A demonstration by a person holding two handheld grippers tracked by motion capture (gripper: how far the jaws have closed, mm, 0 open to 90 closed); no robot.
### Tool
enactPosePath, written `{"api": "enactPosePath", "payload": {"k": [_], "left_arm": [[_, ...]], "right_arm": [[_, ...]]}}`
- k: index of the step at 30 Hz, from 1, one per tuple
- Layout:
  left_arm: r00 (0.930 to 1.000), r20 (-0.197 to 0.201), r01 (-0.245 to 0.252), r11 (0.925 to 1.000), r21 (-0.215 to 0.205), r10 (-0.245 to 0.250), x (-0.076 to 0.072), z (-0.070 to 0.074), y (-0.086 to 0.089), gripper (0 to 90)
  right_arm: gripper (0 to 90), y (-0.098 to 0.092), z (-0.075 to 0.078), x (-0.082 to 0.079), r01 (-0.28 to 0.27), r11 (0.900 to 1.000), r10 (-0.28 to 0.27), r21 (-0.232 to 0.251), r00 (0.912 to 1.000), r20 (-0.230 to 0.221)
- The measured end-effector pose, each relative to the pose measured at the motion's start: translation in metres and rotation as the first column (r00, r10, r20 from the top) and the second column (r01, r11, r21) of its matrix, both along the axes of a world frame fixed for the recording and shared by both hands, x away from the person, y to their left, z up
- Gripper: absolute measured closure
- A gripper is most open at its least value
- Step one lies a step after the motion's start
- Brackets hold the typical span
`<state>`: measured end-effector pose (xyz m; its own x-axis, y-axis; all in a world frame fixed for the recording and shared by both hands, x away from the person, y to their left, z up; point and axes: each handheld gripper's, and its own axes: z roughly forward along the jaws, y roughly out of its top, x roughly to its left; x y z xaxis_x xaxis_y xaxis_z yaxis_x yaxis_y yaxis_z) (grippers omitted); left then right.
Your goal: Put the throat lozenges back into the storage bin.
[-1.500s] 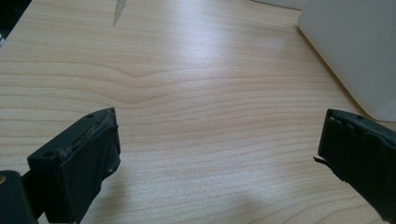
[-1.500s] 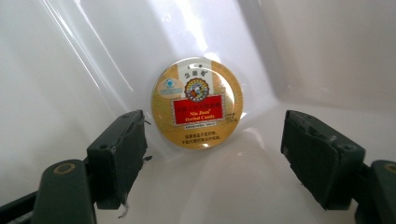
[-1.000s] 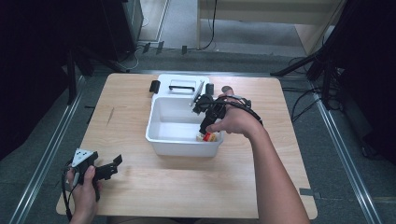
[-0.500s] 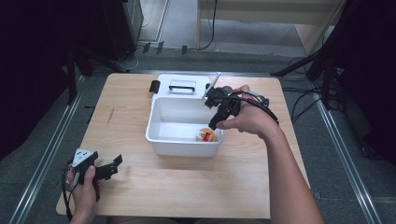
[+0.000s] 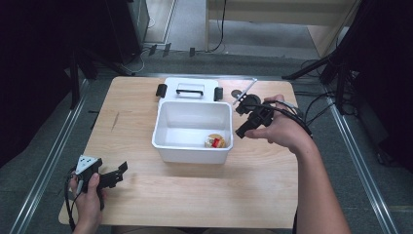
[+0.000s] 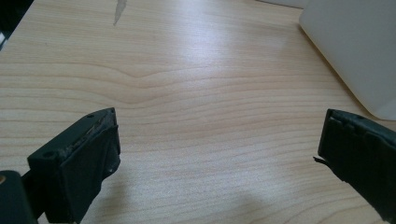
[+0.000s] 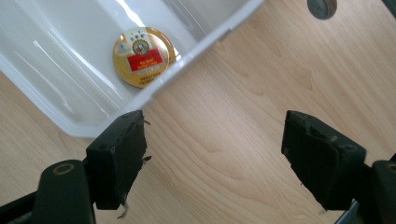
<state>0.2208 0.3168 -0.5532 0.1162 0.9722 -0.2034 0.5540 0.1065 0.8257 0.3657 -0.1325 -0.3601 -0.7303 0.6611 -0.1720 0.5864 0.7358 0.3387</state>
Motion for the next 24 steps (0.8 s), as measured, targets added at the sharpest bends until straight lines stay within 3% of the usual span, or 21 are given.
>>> {"api": "enactPosePath", "payload": {"k": [7, 12, 13, 18, 19, 21, 24], "left_arm": [[1.0000, -0.001, 0.006, 0.9999, 0.008, -0.006, -0.001, 0.000, 0.000, 0.0], [1.0000, -0.001, 0.007, 0.9999, 0.008, -0.007, -0.001, 0.000, 0.000, 0.0], [1.0000, 0.000, 0.009, 0.9999, 0.009, -0.009, -0.001, 0.000, 0.000, 0.0], [1.0000, 0.001, 0.009, 0.9999, 0.008, -0.009, -0.001, 0.000, 0.000, 0.0], [1.0000, 0.001, 0.009, 0.9999, 0.008, -0.009, -0.001, 0.000, 0.000, 0.0], [0.9999, 0.000, 0.010, 0.9999, 0.010, -0.010, -0.001, 0.000, 0.000, 0.0], [1.0000, 0.000, 0.009, 0.9999, 0.011, -0.009, -0.001, 0.000, -0.001, 0.0]], "right_arm": [[16.3, -0.026, -0.017, -0.005, 0.068, 0.998, -0.068, 0.014, 0.9977, -0.002], [9.6, -0.046, -0.033, -0.011, 0.148, 0.989, -0.149, 0.026, 0.9888, 0.009], [2.7, -0.053, -0.040, -0.013, 0.183, 0.982, -0.183, 0.035, 0.9831, 0.000], [0.0, -0.069, -0.052, -0.020, 0.230, 0.969, -0.230, 0.087, 0.9731, -0.014], [0.0, -0.077, -0.058, -0.024, 0.257, 0.960, -0.259, 0.112, 0.9659, -0.001], [0.0, -0.080, -0.060, -0.026, 0.265, 0.957, -0.268, 0.120, 0.9635, 0.007], [0.0, -0.093, -0.071, -0.035, 0.308, 0.937, -0.319, 0.165, 0.9470, 0.041]]}}
